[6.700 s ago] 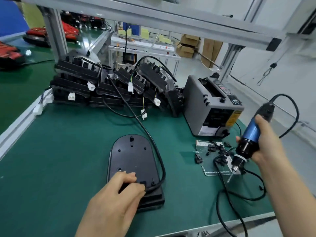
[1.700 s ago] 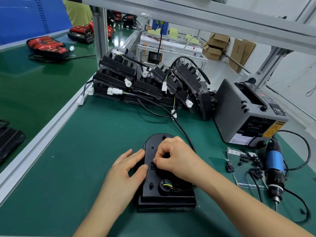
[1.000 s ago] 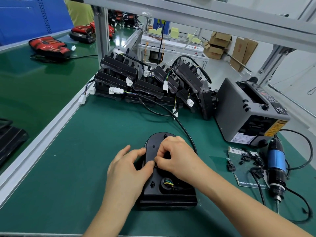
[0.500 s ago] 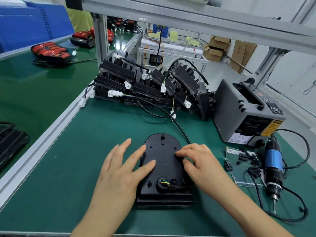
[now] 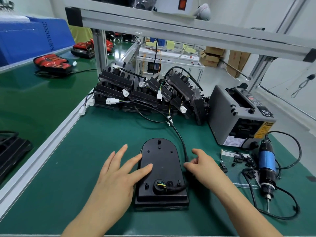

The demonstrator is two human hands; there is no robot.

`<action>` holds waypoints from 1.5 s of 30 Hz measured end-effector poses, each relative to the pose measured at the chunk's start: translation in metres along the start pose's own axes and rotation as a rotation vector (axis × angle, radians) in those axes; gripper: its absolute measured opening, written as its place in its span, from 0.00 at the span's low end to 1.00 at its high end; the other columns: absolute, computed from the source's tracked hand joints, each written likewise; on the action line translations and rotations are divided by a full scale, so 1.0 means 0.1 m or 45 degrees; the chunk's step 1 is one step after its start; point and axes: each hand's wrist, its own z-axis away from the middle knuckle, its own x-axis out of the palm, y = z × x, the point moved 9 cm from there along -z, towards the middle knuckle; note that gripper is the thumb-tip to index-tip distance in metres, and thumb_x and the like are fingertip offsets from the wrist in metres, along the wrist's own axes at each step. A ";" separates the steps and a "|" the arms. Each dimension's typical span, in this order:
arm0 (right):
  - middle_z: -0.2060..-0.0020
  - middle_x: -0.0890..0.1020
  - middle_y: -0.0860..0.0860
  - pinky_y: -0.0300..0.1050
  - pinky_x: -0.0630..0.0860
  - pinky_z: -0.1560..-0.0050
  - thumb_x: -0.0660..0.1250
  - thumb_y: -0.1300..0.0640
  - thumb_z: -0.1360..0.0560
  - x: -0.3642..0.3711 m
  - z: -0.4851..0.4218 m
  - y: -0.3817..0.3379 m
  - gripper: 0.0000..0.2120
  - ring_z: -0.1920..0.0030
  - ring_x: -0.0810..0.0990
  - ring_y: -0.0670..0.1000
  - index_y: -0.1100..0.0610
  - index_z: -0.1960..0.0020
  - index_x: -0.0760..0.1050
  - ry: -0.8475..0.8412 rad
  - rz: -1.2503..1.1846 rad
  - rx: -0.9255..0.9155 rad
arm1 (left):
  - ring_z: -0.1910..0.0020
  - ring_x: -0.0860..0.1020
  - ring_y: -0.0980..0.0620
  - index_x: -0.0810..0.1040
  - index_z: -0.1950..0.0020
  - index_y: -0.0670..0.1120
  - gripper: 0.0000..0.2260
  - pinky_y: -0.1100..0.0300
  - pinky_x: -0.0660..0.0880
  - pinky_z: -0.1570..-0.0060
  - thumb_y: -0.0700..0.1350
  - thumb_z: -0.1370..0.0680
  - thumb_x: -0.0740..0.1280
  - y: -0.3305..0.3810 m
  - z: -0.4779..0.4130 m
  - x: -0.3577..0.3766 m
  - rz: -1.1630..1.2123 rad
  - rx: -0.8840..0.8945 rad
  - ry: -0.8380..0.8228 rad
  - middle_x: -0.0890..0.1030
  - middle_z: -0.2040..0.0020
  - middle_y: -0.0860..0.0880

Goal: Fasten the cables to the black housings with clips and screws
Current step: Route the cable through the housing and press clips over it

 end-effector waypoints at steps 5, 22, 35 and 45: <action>0.67 0.73 0.49 0.42 0.67 0.64 0.64 0.67 0.28 -0.05 -0.05 0.06 0.14 0.66 0.69 0.49 0.55 0.47 0.79 0.097 -0.545 0.036 | 0.26 0.52 0.59 0.70 0.33 0.64 0.30 0.64 0.49 0.30 0.32 0.24 0.57 -0.33 -0.21 0.07 0.519 -0.202 -0.064 0.62 0.36 0.71; 0.61 0.71 0.50 0.35 0.68 0.58 0.64 0.69 0.26 -0.34 0.16 -0.30 0.17 0.62 0.71 0.44 0.48 0.49 0.78 0.219 -0.460 -0.379 | 0.46 0.69 0.42 0.78 0.41 0.45 0.13 0.49 0.70 0.51 0.49 0.19 0.61 -1.13 -1.81 -0.42 0.022 -0.528 0.348 0.71 0.45 0.43; 0.44 0.79 0.50 0.41 0.69 0.41 0.58 0.47 0.21 0.12 0.02 -0.04 0.16 0.41 0.76 0.51 0.53 0.39 0.76 -0.034 0.158 -0.198 | 0.74 0.77 0.51 0.73 0.47 0.35 0.07 0.63 0.78 0.73 0.34 0.19 0.56 -0.93 -0.37 0.43 1.562 -1.160 -0.258 0.77 0.65 0.41; 0.50 0.78 0.45 0.46 0.75 0.47 0.59 0.30 0.31 0.34 0.28 -0.24 0.22 0.53 0.79 0.44 0.43 0.47 0.75 -0.241 -0.009 -0.272 | 0.41 0.73 0.49 0.75 0.46 0.49 0.14 0.59 0.69 0.42 0.51 0.18 0.51 -0.28 -0.12 0.41 0.608 -0.679 -0.511 0.76 0.37 0.46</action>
